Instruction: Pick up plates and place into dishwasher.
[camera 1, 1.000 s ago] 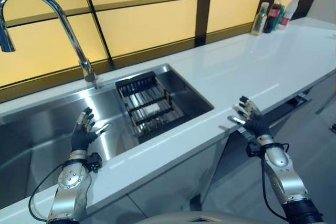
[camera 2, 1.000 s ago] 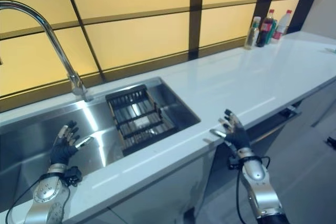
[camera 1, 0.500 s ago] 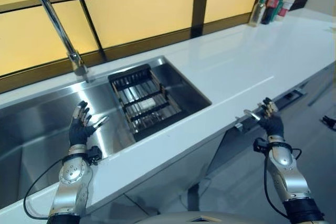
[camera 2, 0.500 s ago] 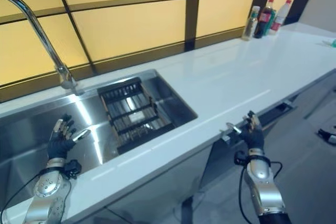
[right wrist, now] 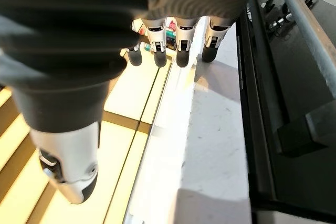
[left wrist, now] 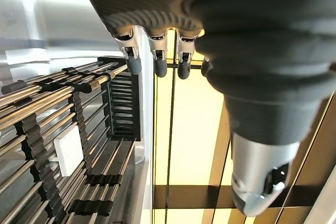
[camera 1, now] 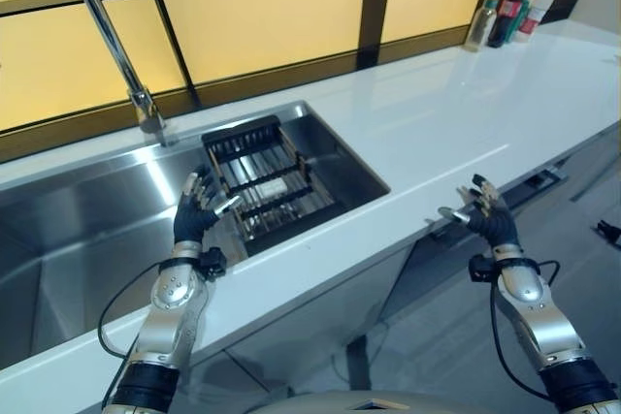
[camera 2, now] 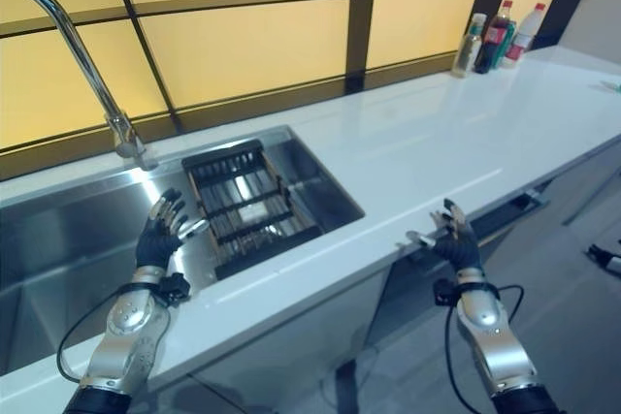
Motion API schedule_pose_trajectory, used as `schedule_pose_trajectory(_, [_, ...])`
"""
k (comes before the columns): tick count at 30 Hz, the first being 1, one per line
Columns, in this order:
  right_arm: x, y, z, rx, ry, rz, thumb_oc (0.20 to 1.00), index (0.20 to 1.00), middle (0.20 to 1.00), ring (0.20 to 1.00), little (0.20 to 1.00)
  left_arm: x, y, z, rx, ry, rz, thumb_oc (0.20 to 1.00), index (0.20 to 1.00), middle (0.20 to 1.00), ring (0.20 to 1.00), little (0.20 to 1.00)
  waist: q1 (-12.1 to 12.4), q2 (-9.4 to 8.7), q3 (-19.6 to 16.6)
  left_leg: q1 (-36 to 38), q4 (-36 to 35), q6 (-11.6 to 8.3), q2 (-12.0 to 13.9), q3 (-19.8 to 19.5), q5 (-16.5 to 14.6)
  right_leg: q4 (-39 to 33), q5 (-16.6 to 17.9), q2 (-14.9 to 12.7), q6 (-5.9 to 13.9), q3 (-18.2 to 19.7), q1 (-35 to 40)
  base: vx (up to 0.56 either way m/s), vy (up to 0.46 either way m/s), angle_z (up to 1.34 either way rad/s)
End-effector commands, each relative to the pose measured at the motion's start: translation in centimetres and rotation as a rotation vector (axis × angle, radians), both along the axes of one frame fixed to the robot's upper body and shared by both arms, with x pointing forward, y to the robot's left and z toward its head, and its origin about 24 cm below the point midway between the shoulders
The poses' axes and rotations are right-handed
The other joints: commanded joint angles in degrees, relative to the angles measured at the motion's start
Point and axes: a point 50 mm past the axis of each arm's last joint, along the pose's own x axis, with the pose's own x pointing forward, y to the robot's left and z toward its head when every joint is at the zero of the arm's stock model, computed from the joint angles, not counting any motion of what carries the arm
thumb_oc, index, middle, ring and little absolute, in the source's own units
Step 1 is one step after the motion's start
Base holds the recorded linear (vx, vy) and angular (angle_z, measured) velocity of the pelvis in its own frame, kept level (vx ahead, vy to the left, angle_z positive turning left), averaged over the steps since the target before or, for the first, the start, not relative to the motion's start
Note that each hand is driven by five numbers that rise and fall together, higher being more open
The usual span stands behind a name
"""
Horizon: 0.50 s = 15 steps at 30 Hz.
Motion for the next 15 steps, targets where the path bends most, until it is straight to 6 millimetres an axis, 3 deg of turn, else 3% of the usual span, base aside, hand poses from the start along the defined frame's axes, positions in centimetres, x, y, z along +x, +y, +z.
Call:
schedule_pose_trajectory(1, [4.7, 7.8, 12.5, -0.011, -0.531, 0.292, 1.000, 1.000, 1.000, 1.000, 1.000, 1.6, -0.6, 3.0, -0.016, -0.118, -0.041, 1.000, 1.000, 1.000, 1.000, 1.000, 5.8, -4.12, -0.1, -2.3, 7.2, 0.95, -0.8, 2.0, -7.5, 1.6, -4.8, -0.7, 0.82, -2.9, 0.3, 0.00, 0.000, 0.00])
schedule_pose_trajectory(4, [5.5, 5.5, 11.1, 0.013, -0.408, 0.045, 1.000, 1.000, 1.000, 1.000, 1.000, 1.4, -0.1, 3.3, -0.008, -0.129, -0.017, 1.000, 1.000, 1.000, 1.000, 1.000, 5.7, -4.44, 0.2, -1.9, 7.4, 0.98, -0.6, 2.4, -7.6, 1.9, -4.9, -0.6, 0.75, -2.6, 0.4, 0.00, -0.009, 0.02])
schedule_pose_trajectory(7, [5.6, 2.6, 8.3, 0.011, -0.284, -0.199, 1.000, 1.000, 1.000, 1.000, 1.000, 1.4, 0.5, 3.5, -0.008, -0.141, 0.016, 1.000, 1.000, 1.000, 1.000, 1.000, 5.2, -4.44, 0.3, -1.7, 7.3, 1.02, -0.5, 2.6, -7.7, 2.3, -5.1, -0.4, 0.77, -2.0, 0.5, 0.01, 0.006, 0.06])
schedule_pose_trajectory(10, [4.8, 0.8, 6.2, 0.018, -0.193, -0.297, 1.000, 1.000, 1.000, 1.000, 1.000, 1.3, 1.0, 4.0, -0.012, -0.139, 0.048, 1.000, 1.000, 1.000, 1.000, 1.000, 4.7, -4.36, 0.4, -1.2, 6.9, 1.19, -0.4, 2.6, -7.6, 2.2, -5.1, -0.2, 0.94, -1.3, 0.6, 0.01, 0.002, 0.04])
schedule_pose_trajectory(15, [4.0, -1.4, 6.5, -0.001, -0.247, -0.519, 1.000, 1.000, 1.000, 1.000, 1.000, 1.5, 1.7, 4.2, -0.007, -0.147, 0.083, 1.000, 1.000, 1.000, 1.000, 1.000, 4.0, -4.35, 0.7, -0.7, 6.9, 1.33, -0.3, 3.5, -8.0, 2.0, -4.6, -0.2, 1.15, -0.3, 0.5, 0.00, -0.003, 0.02])
